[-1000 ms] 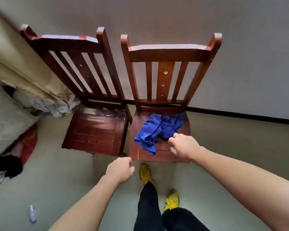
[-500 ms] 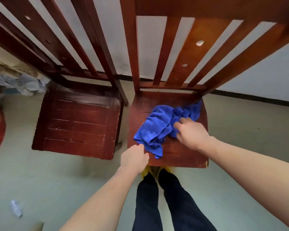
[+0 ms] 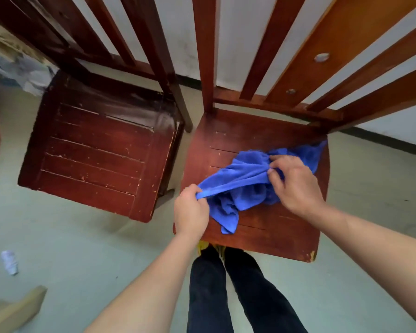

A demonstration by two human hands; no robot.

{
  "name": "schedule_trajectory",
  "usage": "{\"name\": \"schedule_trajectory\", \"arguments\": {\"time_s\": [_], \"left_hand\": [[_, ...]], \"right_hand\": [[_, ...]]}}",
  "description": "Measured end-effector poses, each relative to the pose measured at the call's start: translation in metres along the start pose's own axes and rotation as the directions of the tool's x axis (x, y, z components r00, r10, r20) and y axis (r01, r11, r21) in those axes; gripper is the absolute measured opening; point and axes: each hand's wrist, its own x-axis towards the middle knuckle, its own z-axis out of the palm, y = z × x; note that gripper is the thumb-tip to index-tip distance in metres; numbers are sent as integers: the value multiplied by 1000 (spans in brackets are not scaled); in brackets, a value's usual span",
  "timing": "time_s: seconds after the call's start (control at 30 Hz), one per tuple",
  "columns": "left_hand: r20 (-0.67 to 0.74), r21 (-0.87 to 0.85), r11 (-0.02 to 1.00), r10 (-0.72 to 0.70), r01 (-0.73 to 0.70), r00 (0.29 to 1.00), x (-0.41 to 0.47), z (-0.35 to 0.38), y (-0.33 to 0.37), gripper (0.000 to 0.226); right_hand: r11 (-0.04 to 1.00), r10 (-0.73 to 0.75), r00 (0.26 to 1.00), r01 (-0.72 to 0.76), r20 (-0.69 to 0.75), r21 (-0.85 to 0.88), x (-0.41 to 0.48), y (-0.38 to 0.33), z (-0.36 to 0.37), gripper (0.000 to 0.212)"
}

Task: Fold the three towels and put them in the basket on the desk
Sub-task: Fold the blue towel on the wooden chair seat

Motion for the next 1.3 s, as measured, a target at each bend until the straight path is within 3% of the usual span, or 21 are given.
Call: {"name": "schedule_trajectory", "arguments": {"time_s": [0.13, 0.27, 0.4, 0.5, 0.67, 0.77, 0.93, 1.13, 1.23, 1.3], "left_hand": [[-121, -187, 982, -30, 7, 992, 16, -54, 19, 22], [-228, -445, 895, -148, 33, 962, 36, -103, 47, 26], [-279, -617, 785, -281, 53, 918, 57, -137, 51, 26], [-296, -570, 817, -299, 83, 907, 70, -164, 32, 26], [-297, -330, 933, -248, 145, 922, 106, -212, -18, 22], [-304, -314, 942, -218, 118, 927, 140, -237, -37, 21], [-206, -481, 873, -206, 85, 956, 210, -258, -53, 24], [-39, -547, 828, -173, 124, 984, 267, -242, -70, 25], [-71, -362, 913, -228, 188, 971, 266, -223, -101, 11], [-50, -116, 946, -309, 302, 950, 242, -208, -125, 32]], "right_hand": [[966, 134, 988, -115, -70, 233, 21, -40, -34, 16], [917, 123, 989, -79, -88, 390, 49, -90, -51, 15], [931, 6, 1000, -6, 0, 365, 63, -118, -52, 22], [979, -134, 969, 96, 210, 180, 67, -138, -44, 47], [985, -170, 939, 164, 298, 45, 86, -175, -12, 21], [994, -109, 935, 113, 338, 9, 103, -199, 10, 37], [996, 74, 953, -55, 294, -71, 144, -224, 48, 30], [972, 207, 946, -172, 249, -158, 178, -239, 91, 28], [948, 99, 991, -66, 92, -311, 172, -245, 102, 37], [919, -120, 993, 114, 7, -378, 162, -252, 111, 42]]}}
